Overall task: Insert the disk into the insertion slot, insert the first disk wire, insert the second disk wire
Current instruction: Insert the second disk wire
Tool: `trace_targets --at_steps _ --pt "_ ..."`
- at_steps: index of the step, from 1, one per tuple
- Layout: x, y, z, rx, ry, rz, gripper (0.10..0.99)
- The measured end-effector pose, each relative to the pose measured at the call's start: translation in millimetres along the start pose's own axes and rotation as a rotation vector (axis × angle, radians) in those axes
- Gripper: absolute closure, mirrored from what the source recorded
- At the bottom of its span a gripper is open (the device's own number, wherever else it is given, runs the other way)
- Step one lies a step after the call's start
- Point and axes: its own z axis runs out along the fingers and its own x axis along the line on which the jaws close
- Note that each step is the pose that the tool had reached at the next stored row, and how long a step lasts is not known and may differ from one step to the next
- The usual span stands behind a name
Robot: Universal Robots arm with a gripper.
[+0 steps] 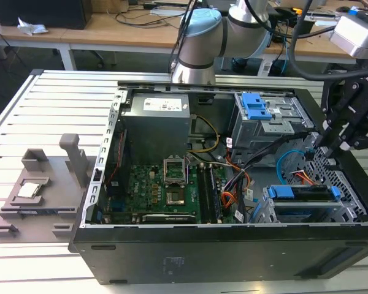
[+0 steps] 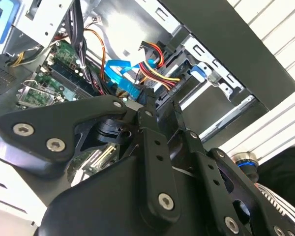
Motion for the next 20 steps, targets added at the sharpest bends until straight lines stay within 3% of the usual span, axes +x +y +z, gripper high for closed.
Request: trace_targets --at_steps 5,10,13,16,20 --pt "-7.6 3.1 4.4 0.0 0.0015 -0.022 0.784" --pt "-16.2 8.3 15.3 0.0 0.0041 -0.059 0.784" --pt "-16.9 8.1 19.2 0.0 0.0091 -0.1 0.784" --pt "-17.2 7.7 25.1 -0.003 0.0278 -0.173 0.784" --pt "-17.1 7.8 25.1 -0.004 0.0302 -0.173 0.784"
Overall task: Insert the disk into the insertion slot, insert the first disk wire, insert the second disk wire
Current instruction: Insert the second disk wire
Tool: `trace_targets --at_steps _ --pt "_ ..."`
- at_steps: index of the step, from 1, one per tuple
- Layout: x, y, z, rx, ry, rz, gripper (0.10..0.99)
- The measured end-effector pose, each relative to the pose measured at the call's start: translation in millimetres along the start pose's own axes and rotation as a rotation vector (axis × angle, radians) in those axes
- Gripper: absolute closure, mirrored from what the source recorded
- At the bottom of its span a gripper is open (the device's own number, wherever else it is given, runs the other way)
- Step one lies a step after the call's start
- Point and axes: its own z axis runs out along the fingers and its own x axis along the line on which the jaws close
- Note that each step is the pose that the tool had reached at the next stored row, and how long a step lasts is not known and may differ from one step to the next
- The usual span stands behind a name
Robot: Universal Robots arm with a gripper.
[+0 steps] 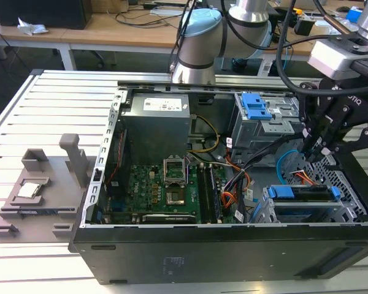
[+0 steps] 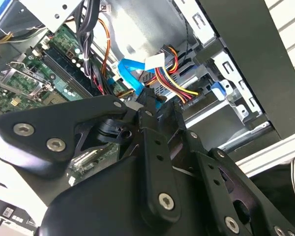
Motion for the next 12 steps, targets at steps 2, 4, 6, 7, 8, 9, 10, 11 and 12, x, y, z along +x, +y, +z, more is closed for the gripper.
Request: trace_targets --at_steps 2,4,6,7,8,9,10,11,12 --pt "0.0 0.0 0.0 0.0 0.0007 0.0 0.863" --pt "0.0 0.0 0.0 0.0 0.0012 0.0 0.922" --pt "0.0 0.0 0.0 -0.001 0.002 0.0 0.922" --pt "0.0 0.0 0.0 -0.001 0.0024 0.0 0.922" --pt "1.5 0.5 0.0 -0.001 0.0025 0.0 0.922" --pt "6.2 2.1 0.3 -0.001 0.0024 0.0 0.922" --pt "10.4 3.6 0.5 -0.001 0.0024 0.0 0.922" --pt "12.8 4.5 0.7 -0.001 0.0025 0.0 0.922" --pt "15.1 5.3 0.8 -0.001 0.0025 0.0 0.922"
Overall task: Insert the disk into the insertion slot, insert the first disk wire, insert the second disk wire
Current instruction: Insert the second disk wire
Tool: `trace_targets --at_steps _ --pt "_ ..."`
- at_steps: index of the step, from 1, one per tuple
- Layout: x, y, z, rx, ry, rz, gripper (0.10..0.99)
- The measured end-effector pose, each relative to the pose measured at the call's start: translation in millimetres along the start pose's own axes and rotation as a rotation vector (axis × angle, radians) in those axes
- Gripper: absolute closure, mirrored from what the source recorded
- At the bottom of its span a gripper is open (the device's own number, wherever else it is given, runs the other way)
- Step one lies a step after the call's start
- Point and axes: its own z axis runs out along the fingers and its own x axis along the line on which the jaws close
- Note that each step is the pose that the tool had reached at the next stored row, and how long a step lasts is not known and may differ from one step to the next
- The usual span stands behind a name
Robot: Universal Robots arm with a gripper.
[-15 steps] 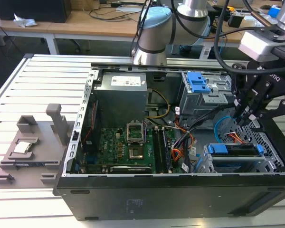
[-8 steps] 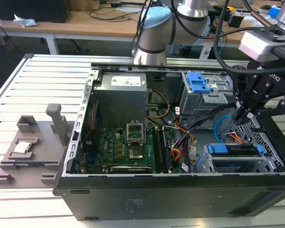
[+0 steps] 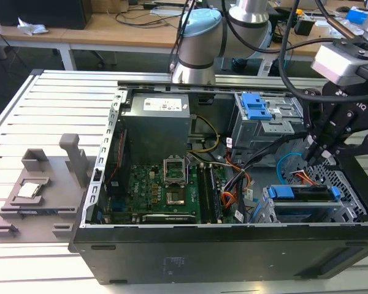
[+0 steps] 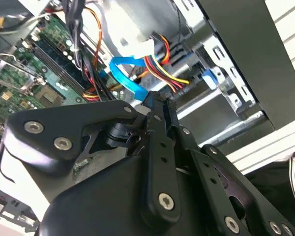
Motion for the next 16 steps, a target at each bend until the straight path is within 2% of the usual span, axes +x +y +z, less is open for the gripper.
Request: trace_targets --at_steps 1,2,9,11,12,16 --pt "6.6 2.3 0.4 0.0 0.0001 0.0 0.922" --pt "9.9 3.5 0.7 0.0 0.0001 0.0 0.922" --pt "10.0 3.6 0.7 0.0 -0.0009 0.014 0.922" --pt "10.0 3.6 0.7 -0.001 -0.0029 0.044 0.922" --pt "10.0 3.5 0.7 -0.002 -0.0055 0.086 0.922" --pt "10.0 3.5 0.8 -0.004 -0.0079 0.14 0.922"
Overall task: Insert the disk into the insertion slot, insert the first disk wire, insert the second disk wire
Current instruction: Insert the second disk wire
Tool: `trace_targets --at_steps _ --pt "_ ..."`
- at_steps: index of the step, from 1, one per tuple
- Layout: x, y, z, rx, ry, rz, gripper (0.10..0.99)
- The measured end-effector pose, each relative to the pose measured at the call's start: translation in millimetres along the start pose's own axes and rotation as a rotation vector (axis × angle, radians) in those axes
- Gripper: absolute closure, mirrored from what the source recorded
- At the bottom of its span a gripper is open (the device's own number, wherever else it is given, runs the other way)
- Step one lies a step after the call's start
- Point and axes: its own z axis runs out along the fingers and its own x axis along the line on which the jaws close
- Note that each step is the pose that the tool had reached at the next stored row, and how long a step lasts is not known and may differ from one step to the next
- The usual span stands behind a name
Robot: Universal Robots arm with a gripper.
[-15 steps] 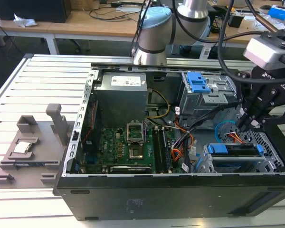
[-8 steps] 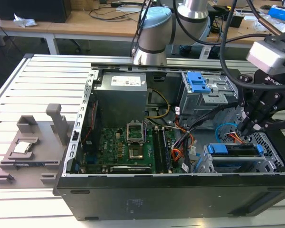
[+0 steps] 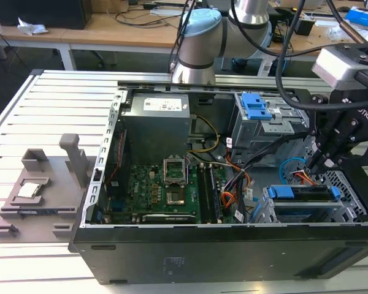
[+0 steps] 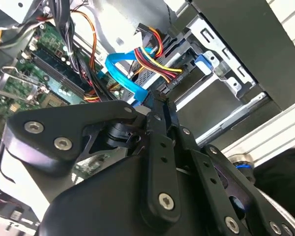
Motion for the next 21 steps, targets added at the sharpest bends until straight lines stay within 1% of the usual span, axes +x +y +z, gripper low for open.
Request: trace_targets --at_steps 3,5,11,17,19,21 --pt "0.0 0.0 0.1 -0.001 -0.0019 0.044 0.922" --pt "0.0 0.0 0.1 -0.003 -0.0038 0.092 0.922" --pt "0.0 0.0 0.2 -0.005 -0.0067 0.157 0.922" --pt "0.0 0.0 0.3 -0.007 -0.0119 0.251 0.922" --pt "0.0 0.0 0.4 -0.008 -0.0135 0.274 0.922" --pt "0.0 0.0 0.4 -0.008 -0.0135 0.274 0.922"
